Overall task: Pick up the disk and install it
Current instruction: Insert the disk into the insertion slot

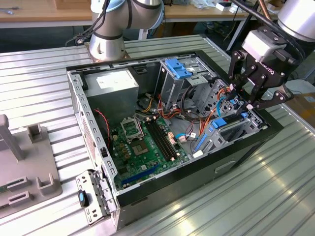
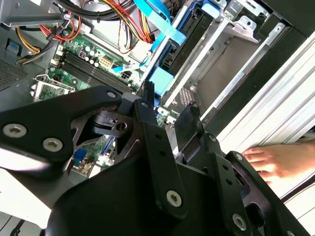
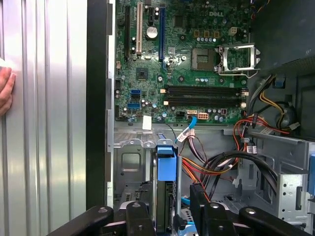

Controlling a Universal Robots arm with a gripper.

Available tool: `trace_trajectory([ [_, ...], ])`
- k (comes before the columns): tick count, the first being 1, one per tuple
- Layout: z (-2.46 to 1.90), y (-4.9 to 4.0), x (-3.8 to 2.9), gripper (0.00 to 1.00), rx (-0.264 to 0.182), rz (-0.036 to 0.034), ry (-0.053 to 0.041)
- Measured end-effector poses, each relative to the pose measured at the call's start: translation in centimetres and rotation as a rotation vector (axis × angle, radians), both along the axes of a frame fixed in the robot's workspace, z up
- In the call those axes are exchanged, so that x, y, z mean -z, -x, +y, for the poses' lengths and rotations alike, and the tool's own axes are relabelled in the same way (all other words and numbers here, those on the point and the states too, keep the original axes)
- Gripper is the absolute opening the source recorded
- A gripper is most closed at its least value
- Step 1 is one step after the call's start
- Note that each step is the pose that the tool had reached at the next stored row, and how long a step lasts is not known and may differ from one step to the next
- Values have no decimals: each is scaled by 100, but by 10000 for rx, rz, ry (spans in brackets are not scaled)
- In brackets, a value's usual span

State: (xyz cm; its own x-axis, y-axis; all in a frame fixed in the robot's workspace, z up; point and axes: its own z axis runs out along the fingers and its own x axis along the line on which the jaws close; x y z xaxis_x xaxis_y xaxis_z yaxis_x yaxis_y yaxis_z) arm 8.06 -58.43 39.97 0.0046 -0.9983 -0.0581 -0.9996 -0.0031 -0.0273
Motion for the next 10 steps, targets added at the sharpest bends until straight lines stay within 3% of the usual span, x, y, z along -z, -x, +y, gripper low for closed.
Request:
trace_trajectory([
  [10, 0, -101, 0, 44, -1, 0, 0],
])
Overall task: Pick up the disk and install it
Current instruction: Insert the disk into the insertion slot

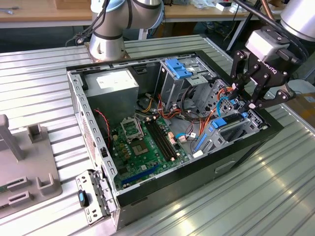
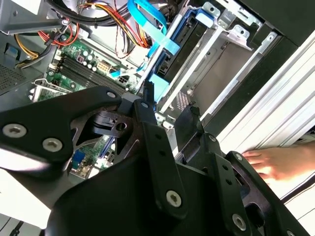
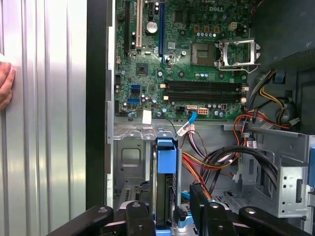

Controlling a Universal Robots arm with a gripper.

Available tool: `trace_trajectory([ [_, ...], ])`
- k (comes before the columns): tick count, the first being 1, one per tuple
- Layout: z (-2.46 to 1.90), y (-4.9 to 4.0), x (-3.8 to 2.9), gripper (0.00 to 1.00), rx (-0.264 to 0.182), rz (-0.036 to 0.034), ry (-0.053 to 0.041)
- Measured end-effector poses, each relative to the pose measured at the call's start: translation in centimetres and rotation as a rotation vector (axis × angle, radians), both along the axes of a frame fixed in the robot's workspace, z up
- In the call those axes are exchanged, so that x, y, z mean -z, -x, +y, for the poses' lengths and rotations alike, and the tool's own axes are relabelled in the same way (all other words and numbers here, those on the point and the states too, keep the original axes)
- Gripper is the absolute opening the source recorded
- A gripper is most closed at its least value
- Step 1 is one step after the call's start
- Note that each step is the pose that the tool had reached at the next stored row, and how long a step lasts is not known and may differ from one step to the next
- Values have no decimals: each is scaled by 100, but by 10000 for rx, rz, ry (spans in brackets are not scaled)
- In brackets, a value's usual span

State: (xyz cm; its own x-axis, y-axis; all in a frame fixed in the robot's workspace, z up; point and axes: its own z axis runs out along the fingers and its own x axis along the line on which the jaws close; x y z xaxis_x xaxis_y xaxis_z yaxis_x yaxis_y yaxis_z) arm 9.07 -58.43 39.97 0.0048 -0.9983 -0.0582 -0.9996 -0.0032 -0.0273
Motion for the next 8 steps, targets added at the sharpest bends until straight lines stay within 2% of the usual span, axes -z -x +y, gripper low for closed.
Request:
trace_trajectory([
  [2, 0, -45, 0, 44, 0, 0, 1],
  [8, 1, -57, 0, 44, 1, 0, 0],
])
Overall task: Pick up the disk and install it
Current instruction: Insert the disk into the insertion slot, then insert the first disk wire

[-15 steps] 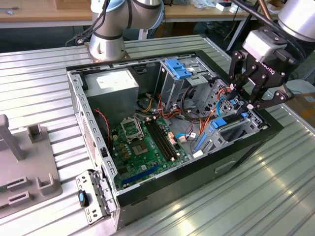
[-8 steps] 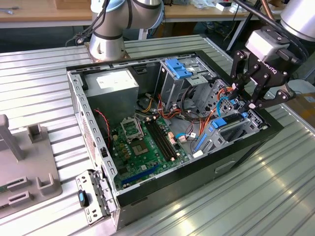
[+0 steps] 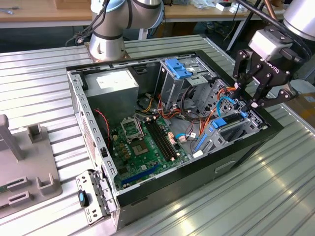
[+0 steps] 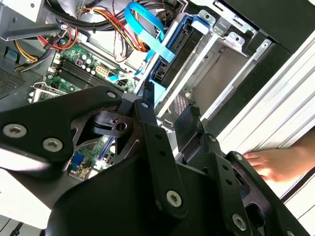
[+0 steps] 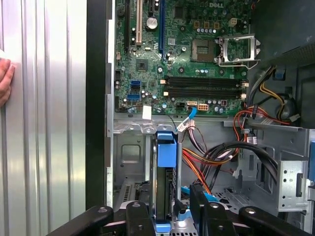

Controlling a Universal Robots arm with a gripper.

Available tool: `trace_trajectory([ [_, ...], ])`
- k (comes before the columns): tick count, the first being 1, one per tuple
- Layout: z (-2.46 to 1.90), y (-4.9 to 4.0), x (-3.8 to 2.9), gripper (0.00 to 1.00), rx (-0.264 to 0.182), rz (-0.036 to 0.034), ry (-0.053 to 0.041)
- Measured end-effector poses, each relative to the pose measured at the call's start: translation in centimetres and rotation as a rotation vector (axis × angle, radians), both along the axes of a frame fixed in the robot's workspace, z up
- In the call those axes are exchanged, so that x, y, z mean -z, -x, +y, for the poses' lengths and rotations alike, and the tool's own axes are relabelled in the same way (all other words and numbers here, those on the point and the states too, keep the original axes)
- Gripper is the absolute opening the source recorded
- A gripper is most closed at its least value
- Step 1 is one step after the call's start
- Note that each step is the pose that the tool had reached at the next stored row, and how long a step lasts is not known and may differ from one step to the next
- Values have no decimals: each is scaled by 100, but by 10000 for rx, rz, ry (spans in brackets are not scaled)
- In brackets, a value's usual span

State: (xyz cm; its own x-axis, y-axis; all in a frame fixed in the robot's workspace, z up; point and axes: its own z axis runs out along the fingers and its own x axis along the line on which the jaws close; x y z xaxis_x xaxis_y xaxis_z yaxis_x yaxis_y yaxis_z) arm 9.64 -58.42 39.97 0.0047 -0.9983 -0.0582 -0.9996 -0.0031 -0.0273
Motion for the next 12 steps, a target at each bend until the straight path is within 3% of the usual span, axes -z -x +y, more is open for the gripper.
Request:
trace_trajectory([
  [4, 0, -17, 0, 44, 0, 0, 0],
  [7, 0, -96, 2, 44, -1, 0, 1],
  [12, 0, -111, 2, 44, -1, 0, 0],
])
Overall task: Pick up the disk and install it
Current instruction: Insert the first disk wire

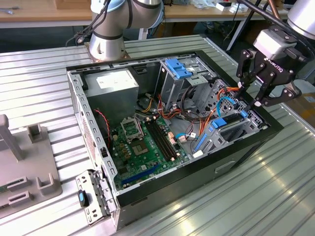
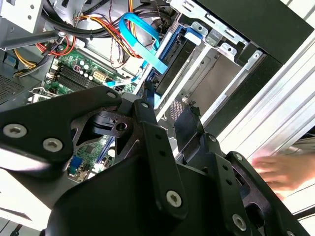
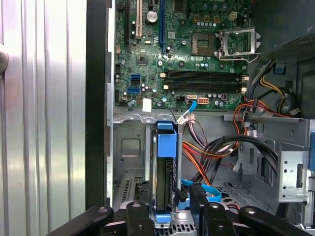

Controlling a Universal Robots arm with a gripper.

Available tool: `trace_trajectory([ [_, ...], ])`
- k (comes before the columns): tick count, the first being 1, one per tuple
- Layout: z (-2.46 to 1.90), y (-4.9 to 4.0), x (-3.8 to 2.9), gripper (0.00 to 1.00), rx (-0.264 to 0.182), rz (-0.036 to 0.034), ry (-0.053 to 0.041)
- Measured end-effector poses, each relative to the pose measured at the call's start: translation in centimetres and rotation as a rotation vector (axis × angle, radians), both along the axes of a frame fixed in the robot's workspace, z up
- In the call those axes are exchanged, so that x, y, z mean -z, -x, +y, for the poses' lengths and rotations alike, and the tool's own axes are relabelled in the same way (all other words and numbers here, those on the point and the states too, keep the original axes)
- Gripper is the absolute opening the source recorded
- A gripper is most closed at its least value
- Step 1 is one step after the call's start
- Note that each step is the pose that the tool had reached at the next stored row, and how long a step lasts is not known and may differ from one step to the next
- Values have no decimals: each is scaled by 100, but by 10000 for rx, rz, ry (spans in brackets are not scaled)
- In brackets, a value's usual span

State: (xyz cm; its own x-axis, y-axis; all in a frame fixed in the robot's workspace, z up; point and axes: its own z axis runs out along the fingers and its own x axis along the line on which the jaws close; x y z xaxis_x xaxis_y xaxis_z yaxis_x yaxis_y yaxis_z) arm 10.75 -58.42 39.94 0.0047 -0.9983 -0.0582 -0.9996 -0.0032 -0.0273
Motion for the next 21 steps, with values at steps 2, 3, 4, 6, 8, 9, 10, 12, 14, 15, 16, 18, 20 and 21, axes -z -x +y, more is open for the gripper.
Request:
trace_trajectory([
  [2, 0, -1, 0, 44, 0, 0, 0],
  [3, 0, -1, 0, 44, 0, 0, 0],
  [4, 0, -1, 0, 44, 0, 0, 1],
  [6, 0, -2, 0, 44, 0, 0, 1],
  [8, 0, -4, 0, 44, -4, 0, 0],
  [9, 0, -4, 0, 44, -4, 0, 0],
  [10, 2, -4, 8, 44, -5, 0, 0],
  [12, 12, -4, 38, 44, -5, 0, -2],
  [14, 17, -3, 62, 44, -5, 0, -1],
  [15, 20, -4, 71, 44, -5, 0, 0],
  [16, 31, -16, 76, 44, -8, 0, 1],
  [18, 44, -42, 78, 44, -22, 0, 1],
  [20, 58, -85, 79, 44, -85, -1, 2],
  [21, 58, -86, 79, 44, -106, 0, 2],
])
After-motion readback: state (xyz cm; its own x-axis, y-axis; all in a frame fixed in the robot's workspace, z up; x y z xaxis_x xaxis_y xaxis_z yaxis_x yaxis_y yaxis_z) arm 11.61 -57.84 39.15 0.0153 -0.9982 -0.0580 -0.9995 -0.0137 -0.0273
